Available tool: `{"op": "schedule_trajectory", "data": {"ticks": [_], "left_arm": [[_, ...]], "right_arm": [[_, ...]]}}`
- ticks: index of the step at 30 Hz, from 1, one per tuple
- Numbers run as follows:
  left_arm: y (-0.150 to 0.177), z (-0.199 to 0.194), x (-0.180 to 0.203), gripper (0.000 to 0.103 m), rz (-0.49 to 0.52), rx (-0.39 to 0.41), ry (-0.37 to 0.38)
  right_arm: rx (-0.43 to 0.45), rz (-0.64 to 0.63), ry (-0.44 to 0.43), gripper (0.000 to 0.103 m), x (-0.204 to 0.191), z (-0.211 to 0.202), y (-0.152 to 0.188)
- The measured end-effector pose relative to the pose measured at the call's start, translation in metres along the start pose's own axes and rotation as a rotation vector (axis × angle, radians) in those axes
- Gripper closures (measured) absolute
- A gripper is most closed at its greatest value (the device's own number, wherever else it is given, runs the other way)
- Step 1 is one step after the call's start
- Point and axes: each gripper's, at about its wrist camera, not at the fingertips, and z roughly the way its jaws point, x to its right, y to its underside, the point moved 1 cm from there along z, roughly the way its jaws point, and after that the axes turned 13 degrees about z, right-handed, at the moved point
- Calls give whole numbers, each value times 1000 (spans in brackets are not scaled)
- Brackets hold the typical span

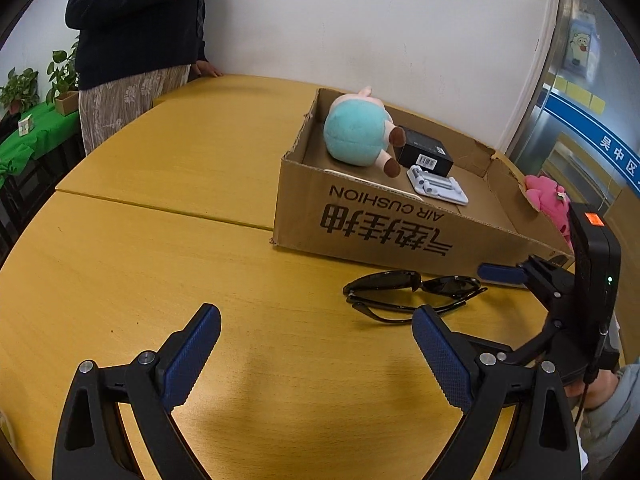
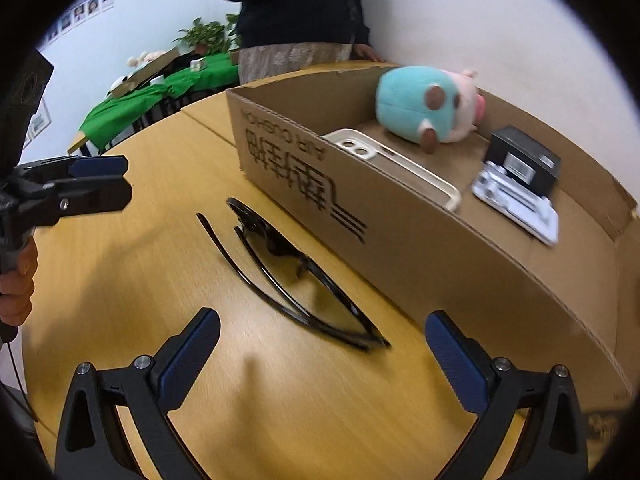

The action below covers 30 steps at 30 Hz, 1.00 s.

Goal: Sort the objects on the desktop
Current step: 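Move both grippers toward the black sunglasses on the table, then close the left gripper on the sunglasses frame while the right gripper clamps a lens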

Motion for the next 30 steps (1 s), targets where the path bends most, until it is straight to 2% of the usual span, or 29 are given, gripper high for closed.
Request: {"op": "schedule_trajectory", "data": {"ticks": [4,7,9,10,14,19,20,22,23,26,28,30], "left_arm": [[3,2,-2,5,-7,-11,9],[4,2,-6,5,-16,-16,14],[5,2,-9,5,-22,-19,16],[5,3,-11,5,-27,-21,18],[5,8,-13,5,-52,-34,41],[0,23,-5,5,-71,-82,103],[-1,27,-4,5,-81,-90,120],[-2,36,-5,5,-130,-118,173],[-3,39,-4,5,-147,-128,190],[-8,52,3,5,-184,-164,250],[-11,61,11,5,-189,-185,288],[-13,71,19,6,-185,-219,295]], "right_arm": [[-59,-23,-70,1,-10,11,-2],[-93,-36,-124,1,-20,5,8],[-88,-28,-197,1,-23,-11,15],[-71,-30,-204,1,-23,-18,16],[-1,-27,-153,1,-12,-36,8],[-62,-33,-69,4,-12,4,-3],[-70,-28,-71,7,-11,8,-2],[-90,-1,-104,24,-9,14,4],[-107,6,-107,27,-10,17,6],[-104,-30,-50,43,-16,16,10],[-102,-21,-21,65,-17,12,13],[-99,32,-14,69,-14,7,17]]}}
